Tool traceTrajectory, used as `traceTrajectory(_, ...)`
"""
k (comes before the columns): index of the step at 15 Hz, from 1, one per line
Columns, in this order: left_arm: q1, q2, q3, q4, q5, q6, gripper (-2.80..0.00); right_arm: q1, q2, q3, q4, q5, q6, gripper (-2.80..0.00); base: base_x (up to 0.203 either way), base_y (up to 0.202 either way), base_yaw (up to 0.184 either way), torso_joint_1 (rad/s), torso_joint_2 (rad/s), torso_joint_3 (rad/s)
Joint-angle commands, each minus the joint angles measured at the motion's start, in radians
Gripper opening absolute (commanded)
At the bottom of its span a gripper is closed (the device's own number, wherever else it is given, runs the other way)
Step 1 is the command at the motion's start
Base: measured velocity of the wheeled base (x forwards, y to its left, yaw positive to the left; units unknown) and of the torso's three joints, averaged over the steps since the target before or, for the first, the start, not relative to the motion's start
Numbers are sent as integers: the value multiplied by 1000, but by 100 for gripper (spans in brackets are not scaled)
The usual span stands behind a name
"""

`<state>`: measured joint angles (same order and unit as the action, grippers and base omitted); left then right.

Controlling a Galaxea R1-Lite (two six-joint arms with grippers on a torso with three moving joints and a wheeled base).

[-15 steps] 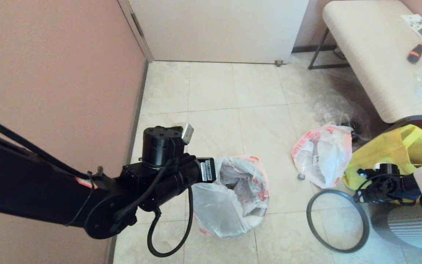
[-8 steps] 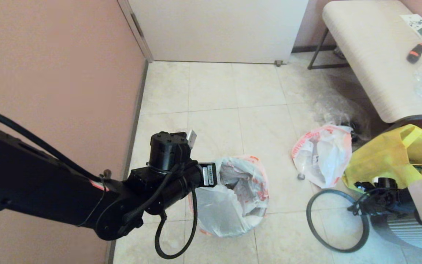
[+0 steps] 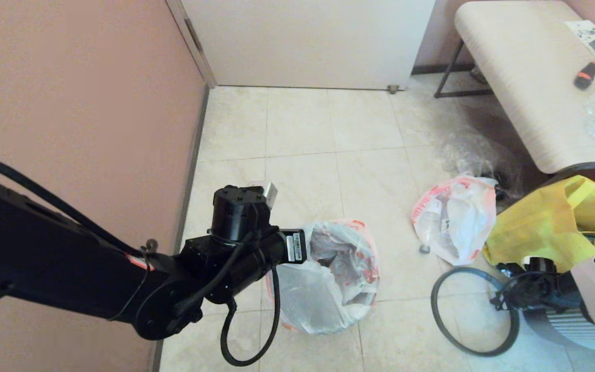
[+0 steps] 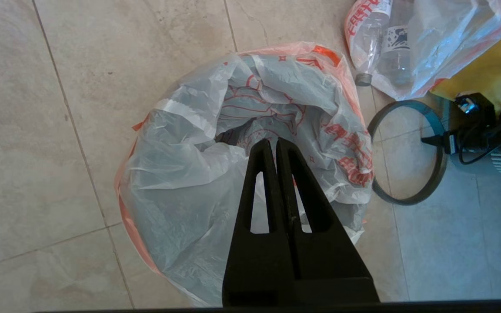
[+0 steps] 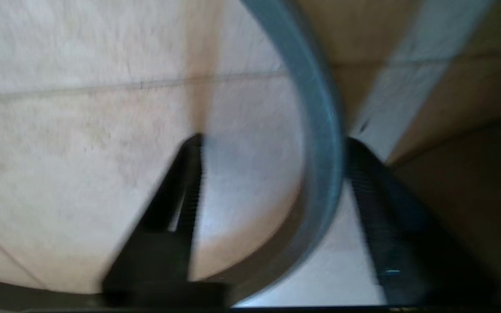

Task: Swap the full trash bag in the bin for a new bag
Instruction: Place the trash can ring on the trash can

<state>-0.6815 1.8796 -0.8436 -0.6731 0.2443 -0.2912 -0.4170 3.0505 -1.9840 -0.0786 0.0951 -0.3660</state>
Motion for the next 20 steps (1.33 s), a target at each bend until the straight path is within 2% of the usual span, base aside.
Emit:
traceTrajectory(1, -1, -4, 0, -5, 2, -2, -280, 0, 5, 1, 6, 0, -2, -280, 0, 0, 0, 0, 0, 0)
traceTrajectory(7, -1, -35, 0, -4, 1, -2, -280, 0, -39, 27, 21, -6, -4, -280, 0, 0, 0, 0, 0, 0)
traceTrajectory(9, -1, -100, -2, -2, 0, 1, -280, -2, -162, 138, 37, -9, 4, -280, 0, 0, 0, 0, 0, 0)
traceTrajectory(11, -1, -186, -5, 17, 2, 25, -280, 1, -349, 318, 41, -8, 34, -280, 0, 0, 0, 0, 0, 0)
traceTrajectory(12, -1, -227, -11, 48, 9, 52, -280, 7, -446, 413, 41, -7, 56, -280, 0, 0, 0, 0, 0, 0)
traceTrajectory(14, -1, -323, -59, 209, 55, 95, -280, 31, -688, 607, 41, -5, 110, -280, 0, 0, 0, 0, 0, 0)
traceTrajectory(16, -3, -409, -93, 311, 69, 104, -280, 74, -918, 748, 45, -6, 178, -280, 0, 0, 0, 0, 0, 0)
traceTrajectory(18, -5, -506, -123, 412, 48, 108, -280, 147, -1156, 836, 79, -16, 270, -280, 0, 0, 0, 0, 0, 0)
traceTrajectory(20, -5, -583, -181, 561, 17, 107, -280, 254, -1359, 849, 199, -69, 348, -280, 0, 0, 0, 0, 0, 0)
